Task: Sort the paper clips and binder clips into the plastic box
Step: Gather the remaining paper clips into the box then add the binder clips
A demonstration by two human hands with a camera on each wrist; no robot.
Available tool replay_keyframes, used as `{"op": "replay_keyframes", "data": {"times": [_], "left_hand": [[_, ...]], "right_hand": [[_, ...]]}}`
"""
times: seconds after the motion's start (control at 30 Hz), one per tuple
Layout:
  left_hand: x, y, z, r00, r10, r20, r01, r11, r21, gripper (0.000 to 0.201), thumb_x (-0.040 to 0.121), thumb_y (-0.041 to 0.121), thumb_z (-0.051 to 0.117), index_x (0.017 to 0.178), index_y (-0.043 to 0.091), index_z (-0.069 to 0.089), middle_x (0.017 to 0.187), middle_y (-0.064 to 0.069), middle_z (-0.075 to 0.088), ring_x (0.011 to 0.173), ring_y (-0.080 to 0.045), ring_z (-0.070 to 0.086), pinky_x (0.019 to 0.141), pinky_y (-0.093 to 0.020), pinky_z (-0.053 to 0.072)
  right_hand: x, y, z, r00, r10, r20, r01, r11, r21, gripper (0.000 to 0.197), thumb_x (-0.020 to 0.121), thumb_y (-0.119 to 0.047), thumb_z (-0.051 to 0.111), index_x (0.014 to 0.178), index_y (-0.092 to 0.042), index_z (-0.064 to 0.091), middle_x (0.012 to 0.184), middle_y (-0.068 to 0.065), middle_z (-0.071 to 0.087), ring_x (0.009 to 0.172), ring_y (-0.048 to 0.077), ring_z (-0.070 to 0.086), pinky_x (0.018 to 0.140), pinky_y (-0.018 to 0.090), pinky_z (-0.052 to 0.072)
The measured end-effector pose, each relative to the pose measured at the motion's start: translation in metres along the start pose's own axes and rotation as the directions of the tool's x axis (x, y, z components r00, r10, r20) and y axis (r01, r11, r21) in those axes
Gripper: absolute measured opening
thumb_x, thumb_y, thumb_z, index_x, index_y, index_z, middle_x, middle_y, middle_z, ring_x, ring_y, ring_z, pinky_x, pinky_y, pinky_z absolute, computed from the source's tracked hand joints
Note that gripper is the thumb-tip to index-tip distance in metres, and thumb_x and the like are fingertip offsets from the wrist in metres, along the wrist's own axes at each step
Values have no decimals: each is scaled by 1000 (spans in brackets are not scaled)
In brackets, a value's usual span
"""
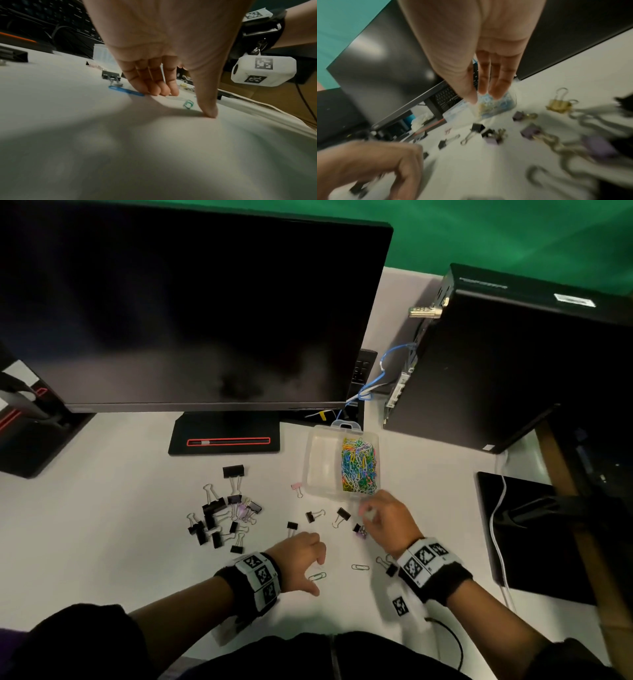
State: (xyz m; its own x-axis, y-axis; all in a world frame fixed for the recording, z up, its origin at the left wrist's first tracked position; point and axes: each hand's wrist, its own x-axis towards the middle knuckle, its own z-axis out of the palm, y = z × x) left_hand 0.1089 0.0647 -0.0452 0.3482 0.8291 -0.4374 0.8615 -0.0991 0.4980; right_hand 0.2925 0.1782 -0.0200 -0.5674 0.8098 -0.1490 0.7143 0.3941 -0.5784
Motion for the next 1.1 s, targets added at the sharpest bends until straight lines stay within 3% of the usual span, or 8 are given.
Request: {"op": "replay_keyframes", "data": {"times": [0.1, 0.2, 0.27, 0.4, 0.57, 0.77, 0.93, 1.1], "left_hand": [[-2, 0, 4, 1000, -1, -21, 1, 1000, -5, 37, 85, 31, 61, 111, 7, 53, 114, -11, 51, 107, -23, 46, 89, -27, 35], [-2, 1, 3, 999, -19, -38, 19, 1000, -23, 28, 89, 27, 55, 108, 6, 56, 112, -12, 53, 106, -24, 48, 85, -25, 33], [-3, 3, 2, 999, -19, -29, 18, 1000, -12, 26, 90, 26, 54, 105, 6, 58, 111, -12, 54, 106, -24, 48, 87, -26, 34], [-3, 4, 4, 1000, -6, -27, 7, 999, 32, 24, 91, 24, 50, 104, 5, 58, 111, -13, 54, 106, -25, 49, 90, -31, 36], [-6, 6, 7, 1000, -19, -13, 21, 995, 100, 24, 93, 21, 45, 105, 3, 55, 114, -14, 51, 108, -26, 47, 93, -36, 39], [-4, 8, 12, 998, -61, -35, 65, 989, 131, 23, 93, 18, 45, 108, 1, 52, 115, -15, 53, 109, -28, 47, 94, -39, 41], [-2, 8, 13, 999, -25, 36, 15, 962, 272, 22, 95, 12, 38, 107, -1, 51, 115, -18, 51, 109, -32, 46, 91, -41, 41], [-1, 8, 14, 991, 34, 129, -85, 905, 418, 25, 96, 5, 31, 99, -8, 51, 108, -26, 51, 100, -37, 44, 85, -45, 34]], "right_hand": [[-23, 3, 6, 965, 25, 260, -3, 996, -85, 7, 75, -6, 59, 76, -9, 66, 76, 2, 58, 69, 19, 54, 79, 19, 41], [-37, 7, 10, 913, 55, 405, 4, 989, -145, 10, 74, -17, 66, 83, -20, 64, 72, -11, 49, 64, 6, 45, 57, 5, 30], [-39, 9, 15, 916, 67, 395, -5, 988, -154, 12, 74, -19, 67, 81, -27, 62, 68, -15, 45, 60, -2, 41, 55, 5, 28], [-39, 8, 20, 921, 79, 382, -25, 989, -144, 9, 76, -13, 64, 83, -15, 70, 80, -3, 61, 72, 8, 50, 63, 14, 35], [-38, 7, 22, 920, 69, 386, -22, 992, -124, 10, 79, -12, 59, 82, -17, 67, 70, -21, 43, 70, 2, 47, 59, 3, 30], [-39, -2, 22, 906, 94, 413, -47, 991, -123, 12, 81, -11, 56, 84, -14, 67, 81, -7, 58, 81, 16, 60, 80, 20, 43], [-38, -4, 22, 910, 129, 393, -85, 988, -127, 19, 76, -9, 59, 93, -16, 63, 69, -14, 56, 75, 8, 54, 72, 15, 36], [-32, -11, 26, 916, 141, 375, -101, 987, -124, 31, 71, -12, 64, 56, -35, 49, 59, -17, 51, 80, 2, 56, 88, 16, 41]]}}
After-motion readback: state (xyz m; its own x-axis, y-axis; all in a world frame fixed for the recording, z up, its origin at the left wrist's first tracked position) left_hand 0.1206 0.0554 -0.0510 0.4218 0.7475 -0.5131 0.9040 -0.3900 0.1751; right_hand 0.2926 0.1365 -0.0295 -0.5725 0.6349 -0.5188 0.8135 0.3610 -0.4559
